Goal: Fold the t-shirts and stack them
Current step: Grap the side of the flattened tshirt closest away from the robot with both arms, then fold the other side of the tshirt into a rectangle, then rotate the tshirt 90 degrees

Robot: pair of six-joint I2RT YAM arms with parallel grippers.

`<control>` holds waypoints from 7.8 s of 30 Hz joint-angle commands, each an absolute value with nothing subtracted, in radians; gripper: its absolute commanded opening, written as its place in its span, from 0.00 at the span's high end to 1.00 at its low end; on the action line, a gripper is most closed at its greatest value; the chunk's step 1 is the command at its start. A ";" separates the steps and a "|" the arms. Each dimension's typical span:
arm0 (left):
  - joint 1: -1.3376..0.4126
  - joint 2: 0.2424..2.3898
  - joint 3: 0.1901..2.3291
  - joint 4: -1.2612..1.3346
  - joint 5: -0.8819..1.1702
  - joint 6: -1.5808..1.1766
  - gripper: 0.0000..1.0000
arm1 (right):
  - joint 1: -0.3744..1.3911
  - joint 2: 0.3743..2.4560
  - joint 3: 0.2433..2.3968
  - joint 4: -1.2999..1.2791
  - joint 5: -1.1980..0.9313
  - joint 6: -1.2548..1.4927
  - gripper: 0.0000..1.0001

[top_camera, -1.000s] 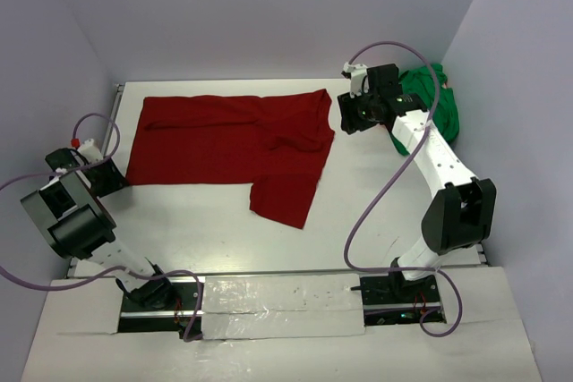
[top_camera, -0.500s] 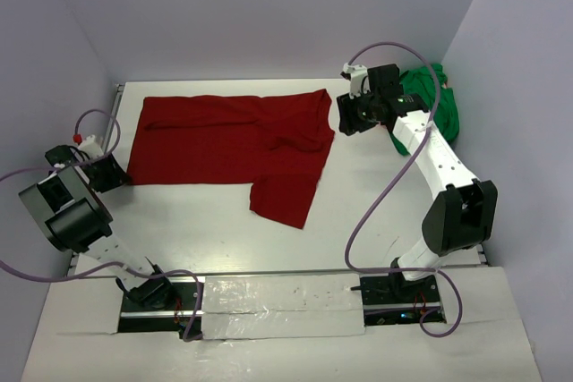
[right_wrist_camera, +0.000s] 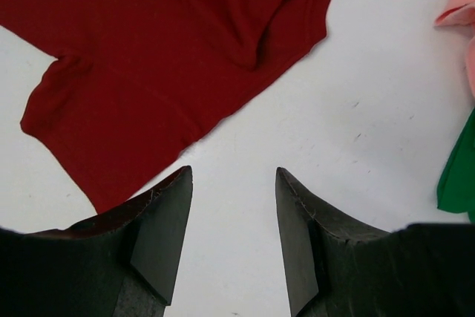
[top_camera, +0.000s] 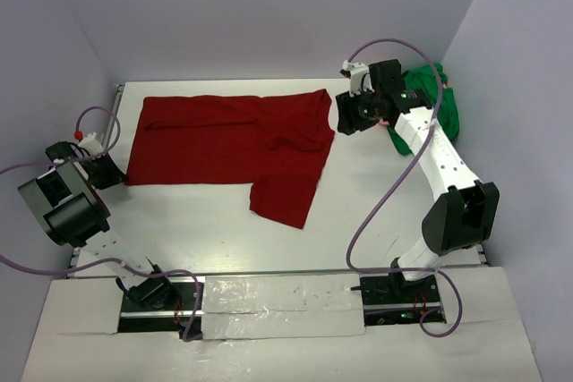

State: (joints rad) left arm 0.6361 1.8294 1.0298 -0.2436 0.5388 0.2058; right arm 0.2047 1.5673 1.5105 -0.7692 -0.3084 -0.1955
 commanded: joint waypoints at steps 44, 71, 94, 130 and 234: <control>0.629 1.776 0.996 -0.249 0.517 0.204 1.00 | 0.910 1.666 1.035 -0.552 -0.031 -0.318 0.39; 0.632 1.769 0.988 -0.241 0.512 0.212 1.00 | 0.963 1.777 1.054 -0.563 0.006 -0.273 1.00; 0.615 1.732 1.233 -0.380 0.571 0.196 1.00 | 0.683 1.727 1.417 -0.537 0.262 -0.325 1.00; 0.371 1.956 1.543 -0.384 0.456 0.126 1.00 | 0.422 2.244 2.178 -0.637 0.319 -0.411 1.00; 0.106 2.260 1.657 -0.740 0.261 0.181 0.81 | 0.345 2.287 2.315 -0.819 -0.124 0.164 1.00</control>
State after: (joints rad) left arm 0.1123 2.2608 1.7447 -0.4763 0.2226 0.0994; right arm 0.3523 2.3562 2.2723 -0.8486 -0.1207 0.1463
